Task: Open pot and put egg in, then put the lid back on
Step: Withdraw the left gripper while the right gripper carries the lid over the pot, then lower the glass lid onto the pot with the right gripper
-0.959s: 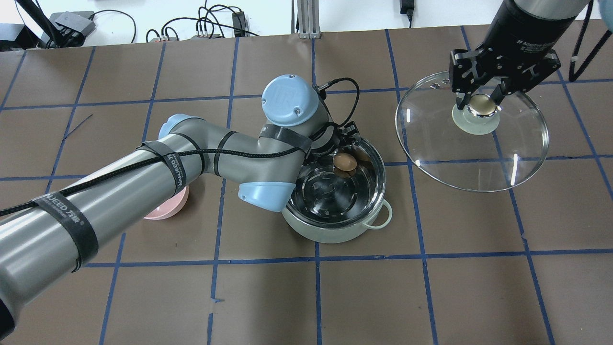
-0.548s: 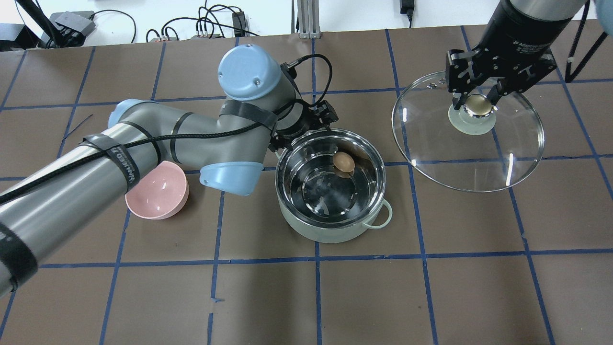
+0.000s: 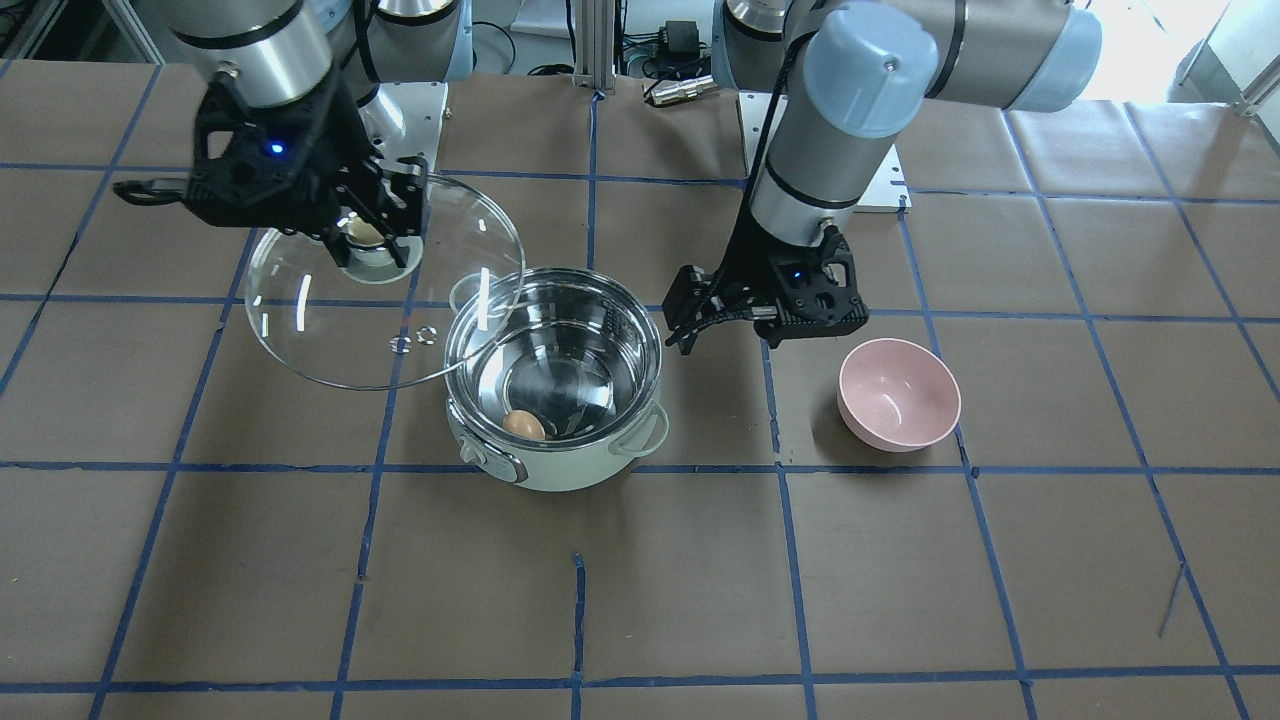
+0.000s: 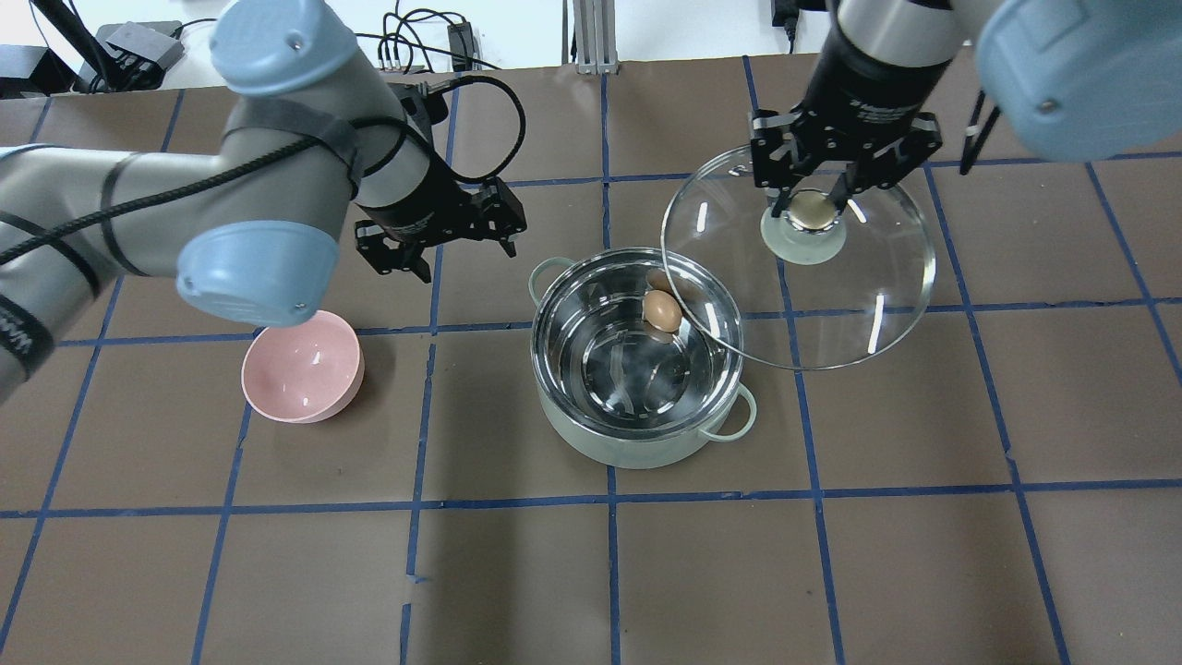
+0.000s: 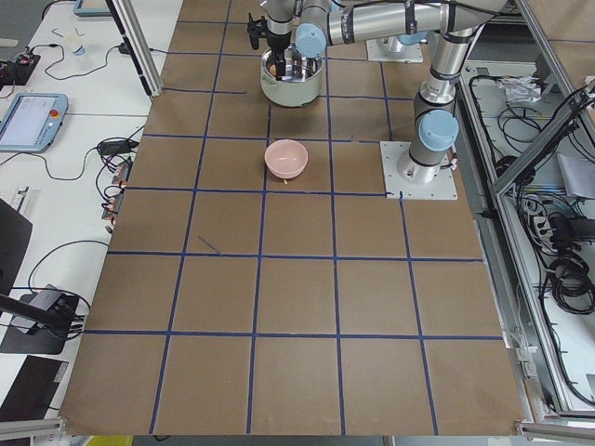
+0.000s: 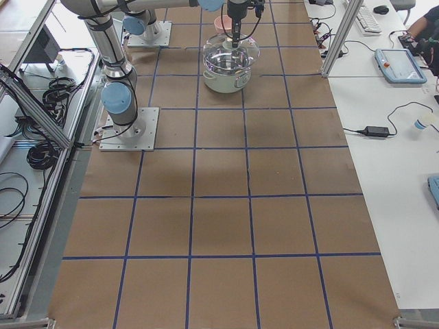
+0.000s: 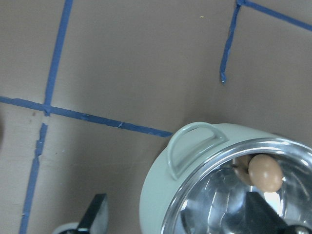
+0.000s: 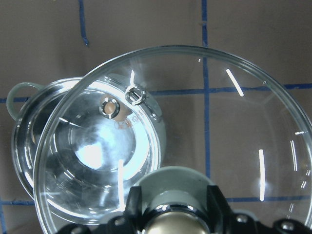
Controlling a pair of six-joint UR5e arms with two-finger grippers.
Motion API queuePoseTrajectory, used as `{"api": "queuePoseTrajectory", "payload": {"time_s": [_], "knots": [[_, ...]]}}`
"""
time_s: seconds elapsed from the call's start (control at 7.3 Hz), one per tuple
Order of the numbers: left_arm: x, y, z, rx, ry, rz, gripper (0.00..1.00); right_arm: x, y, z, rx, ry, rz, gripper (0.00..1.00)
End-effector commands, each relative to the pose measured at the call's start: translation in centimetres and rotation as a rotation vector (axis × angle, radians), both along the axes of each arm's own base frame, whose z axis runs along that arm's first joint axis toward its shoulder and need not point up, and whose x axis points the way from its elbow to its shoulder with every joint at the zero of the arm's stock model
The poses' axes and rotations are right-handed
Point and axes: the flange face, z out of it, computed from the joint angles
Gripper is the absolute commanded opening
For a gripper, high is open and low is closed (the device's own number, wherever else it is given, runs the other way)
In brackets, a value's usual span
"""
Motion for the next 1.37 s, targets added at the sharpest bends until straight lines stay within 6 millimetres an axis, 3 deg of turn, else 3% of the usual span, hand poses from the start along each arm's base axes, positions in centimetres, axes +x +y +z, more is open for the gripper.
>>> {"api": "queuePoseTrajectory", "payload": {"time_s": [0.0,0.14,0.41,0.55,0.82,1.23], "knots": [[4.9,1.5,5.8,0.064,-0.082,-0.141,0.99,10.4,-0.3,-4.8,-0.037,-0.024,-0.034,0.31],[5.7,1.9,8.0,0.040,-0.146,-0.192,0.99,12.2,-0.5,-6.6,-0.031,-0.025,-0.052,0.31],[6.8,2.1,9.7,0.049,-0.146,-0.250,0.99,12.0,-0.1,-11.6,-0.017,-0.024,-0.051,0.31],[7.1,2.1,10.2,0.051,-0.149,-0.268,0.99,11.9,0.0,-12.4,-0.035,-0.031,-0.049,0.31],[7.4,2.2,10.3,0.058,-0.154,-0.310,0.99,11.1,0.0,-12.2,-0.034,-0.030,-0.063,0.31],[8.8,2.1,11.1,0.044,-0.148,-0.238,0.99,10.9,0.1,-12.3,-0.024,-0.022,-0.068,0.31]]}}
